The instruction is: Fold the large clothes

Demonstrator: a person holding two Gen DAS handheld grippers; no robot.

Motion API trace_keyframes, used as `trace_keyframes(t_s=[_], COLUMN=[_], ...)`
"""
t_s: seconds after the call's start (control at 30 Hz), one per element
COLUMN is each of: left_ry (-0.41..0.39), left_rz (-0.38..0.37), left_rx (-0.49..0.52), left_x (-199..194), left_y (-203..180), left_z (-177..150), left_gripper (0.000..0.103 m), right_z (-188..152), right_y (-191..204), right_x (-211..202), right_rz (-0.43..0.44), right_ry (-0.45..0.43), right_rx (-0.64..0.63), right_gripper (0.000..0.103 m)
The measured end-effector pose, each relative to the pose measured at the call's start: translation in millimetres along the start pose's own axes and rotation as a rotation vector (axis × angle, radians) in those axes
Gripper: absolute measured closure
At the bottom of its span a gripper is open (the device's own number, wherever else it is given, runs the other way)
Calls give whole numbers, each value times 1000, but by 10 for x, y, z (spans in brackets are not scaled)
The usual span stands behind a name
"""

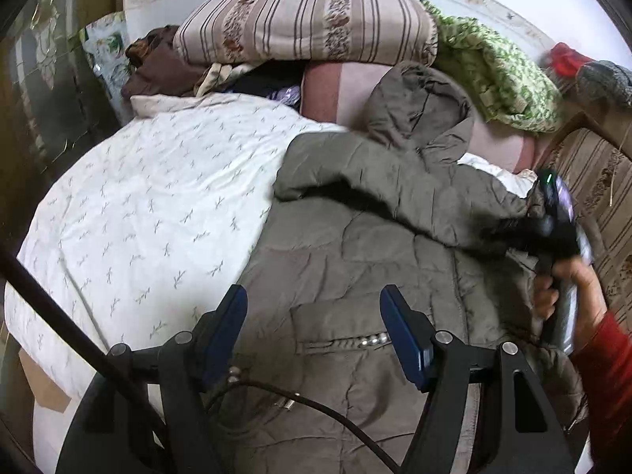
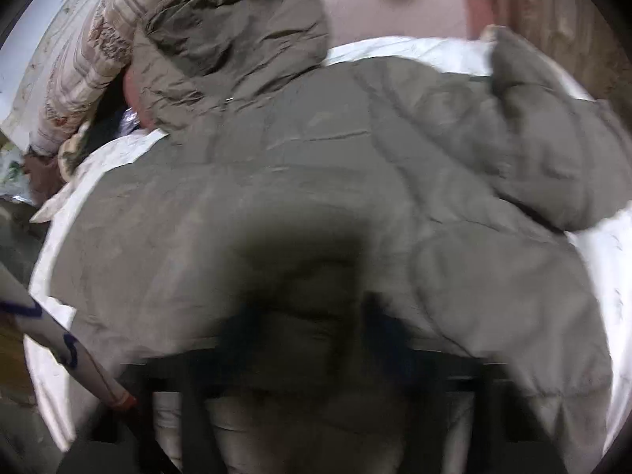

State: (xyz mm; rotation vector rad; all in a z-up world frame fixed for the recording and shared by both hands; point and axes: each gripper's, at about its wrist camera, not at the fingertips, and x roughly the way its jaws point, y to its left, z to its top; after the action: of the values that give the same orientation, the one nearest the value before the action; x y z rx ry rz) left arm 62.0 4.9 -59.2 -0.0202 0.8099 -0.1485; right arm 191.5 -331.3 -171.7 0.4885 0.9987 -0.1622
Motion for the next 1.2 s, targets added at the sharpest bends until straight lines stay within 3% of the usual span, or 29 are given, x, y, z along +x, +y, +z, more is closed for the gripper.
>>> trace_keyframes(t_s=[0.03,0.07,0.23,0.33,0.47,0.6,0.67,0.73,0.8,0.87,0.97,1.2], left_ry=[5,9,15,43,75,50,32,12,-7,-21,-42,-55], left_rz=[-4,-14,-38,-41,-44,-40,-43,-42,-45,-56,-69,-66], left_rx=[-3,-6,5,13,28,48,59,73,83,88,106,176], left_x=[17,39,134,213,258,113,-2,-125,-262,-378,-542,-682], left_y=[6,5,-93,-158,-250,-353,-397,-440,-484,-521,-582,-773], left_z=[-8,-9,-23,-52,-67,-39,-29,-22,-21,-25,-32,-92], left_gripper=[34,34,34,34,34,34,34,34,34,34,34,34], right_z=[70,143,539,684,726,690,698,650,543,402,258,87], right_y=[20,33,-26,-147,-290,-399,-435,-494,-601,-797,-1162,-2890], right_x=[-36,-95,-323,-183,230,360,286,-17,-394,-766,-1134,-1450], right_rz=[4,10,-152,-205,-246,-245,-254,-184,-104,-60,-79,-353], right_ry=[1,-8,-114,-111,-42,-42,-52,-96,-166,-223,-271,-303], right_rx=[-14,-26,-89,-79,-49,-25,-6,10,36,55,87,355], right_gripper=[79,84,87,88,87,71,56,54,44,35,34,34])
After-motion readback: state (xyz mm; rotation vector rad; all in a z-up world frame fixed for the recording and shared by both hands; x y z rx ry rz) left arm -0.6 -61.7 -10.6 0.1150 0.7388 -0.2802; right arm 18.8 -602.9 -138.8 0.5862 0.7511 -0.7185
